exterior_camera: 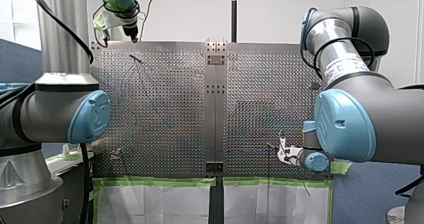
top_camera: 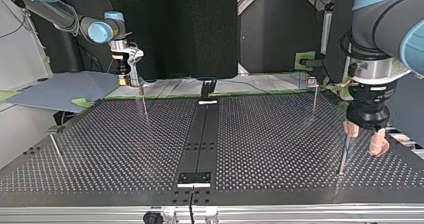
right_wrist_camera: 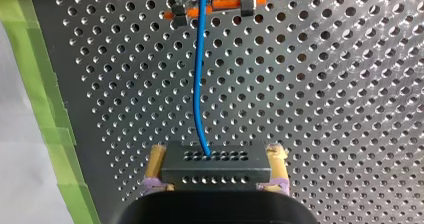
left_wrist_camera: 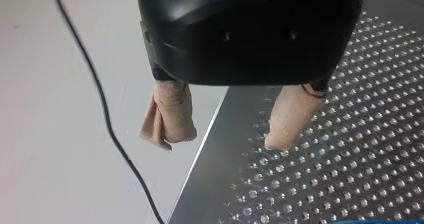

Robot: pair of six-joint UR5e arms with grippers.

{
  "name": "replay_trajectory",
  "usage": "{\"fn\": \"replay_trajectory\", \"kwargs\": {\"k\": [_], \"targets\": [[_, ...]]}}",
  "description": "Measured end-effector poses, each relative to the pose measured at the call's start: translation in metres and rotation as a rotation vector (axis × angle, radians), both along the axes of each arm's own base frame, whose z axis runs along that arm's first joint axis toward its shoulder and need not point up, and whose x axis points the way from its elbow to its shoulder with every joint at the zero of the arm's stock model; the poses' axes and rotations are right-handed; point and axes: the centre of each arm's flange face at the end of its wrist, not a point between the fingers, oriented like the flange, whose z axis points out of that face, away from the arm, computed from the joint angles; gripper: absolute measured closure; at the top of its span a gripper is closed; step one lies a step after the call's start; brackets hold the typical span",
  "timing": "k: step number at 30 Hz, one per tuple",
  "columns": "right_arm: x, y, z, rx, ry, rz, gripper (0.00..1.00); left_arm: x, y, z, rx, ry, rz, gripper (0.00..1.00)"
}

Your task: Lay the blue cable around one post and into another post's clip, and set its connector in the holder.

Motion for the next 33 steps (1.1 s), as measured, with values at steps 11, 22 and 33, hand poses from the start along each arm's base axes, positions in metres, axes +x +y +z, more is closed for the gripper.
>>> {"fn": "replay_trajectory", "kwargs": {"k": [11, 22, 33], "targets": [[0.0015, -0.0003, 0.0005, -0.002, -0.001, 0.003, 0.96, 0.0004, 0.0034, -0.0004, 0.119, 0.026, 0.042, 0.0], [0.0018, -0.0007, 0.0007, -0.002, -0.004, 0.006, 0.96, 0.0011, 0.0004, -0.0005, 0.212, 0.045, 0.005, 0.0], [0.0016, 0.0003, 0.0, 0.005, 0.0, 0.006, 0.96, 0.001, -0.005, -0.0001, 0.314, 0.06, -0.032, 0.0]]}}
